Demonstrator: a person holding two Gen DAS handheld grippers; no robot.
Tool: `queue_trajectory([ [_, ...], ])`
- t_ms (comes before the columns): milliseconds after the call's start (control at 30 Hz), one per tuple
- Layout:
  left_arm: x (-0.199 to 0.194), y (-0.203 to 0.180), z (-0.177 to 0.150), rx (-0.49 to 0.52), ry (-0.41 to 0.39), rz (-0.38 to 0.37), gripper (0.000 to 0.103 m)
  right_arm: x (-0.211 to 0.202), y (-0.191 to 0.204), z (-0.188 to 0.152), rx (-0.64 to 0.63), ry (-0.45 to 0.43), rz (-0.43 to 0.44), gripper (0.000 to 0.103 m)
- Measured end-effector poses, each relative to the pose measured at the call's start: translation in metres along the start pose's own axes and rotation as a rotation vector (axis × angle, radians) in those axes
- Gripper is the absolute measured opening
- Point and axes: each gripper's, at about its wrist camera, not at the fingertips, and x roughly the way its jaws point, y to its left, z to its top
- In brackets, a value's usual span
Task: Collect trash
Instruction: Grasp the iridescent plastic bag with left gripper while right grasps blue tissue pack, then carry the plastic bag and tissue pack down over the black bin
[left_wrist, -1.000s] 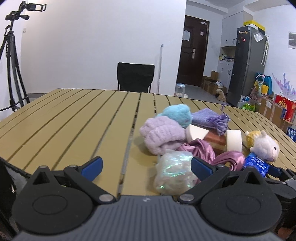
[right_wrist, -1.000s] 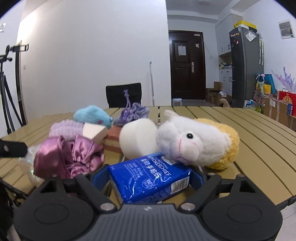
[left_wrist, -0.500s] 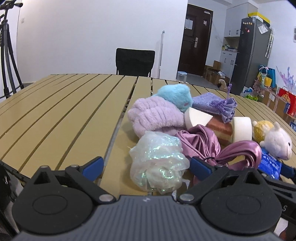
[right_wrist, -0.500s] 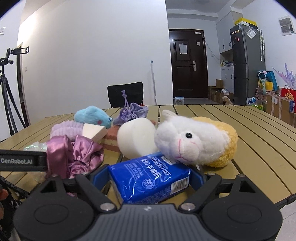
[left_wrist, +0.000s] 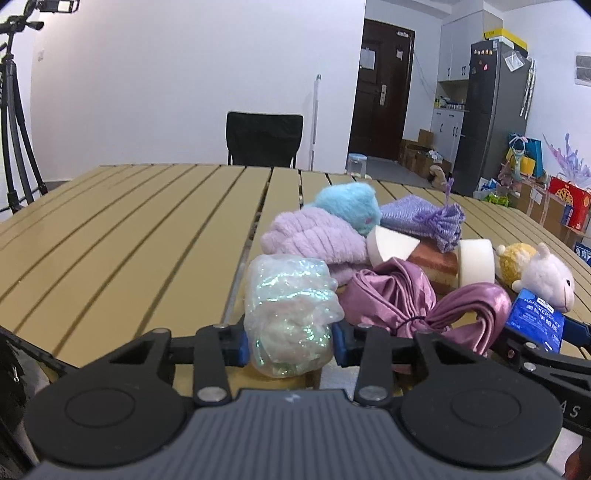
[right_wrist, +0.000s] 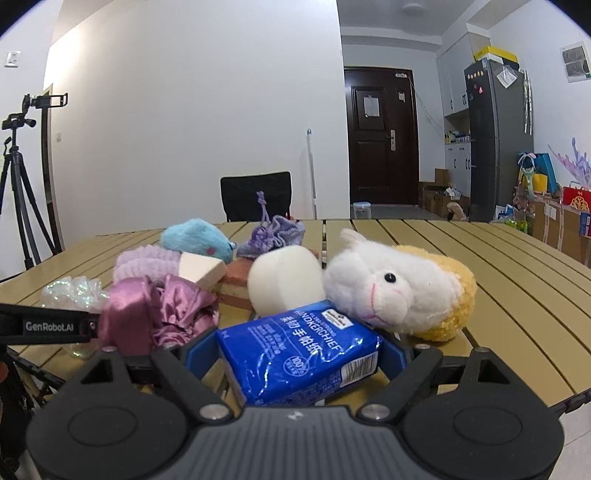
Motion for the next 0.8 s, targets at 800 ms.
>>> queue_trajectory([
  [800, -0.096, 0.009, -0.031, -0.005, -0.113, 0.028, 0.040, -0.096, 0.021, -0.005, -0.085, -0.112, 0.019, 0.087],
])
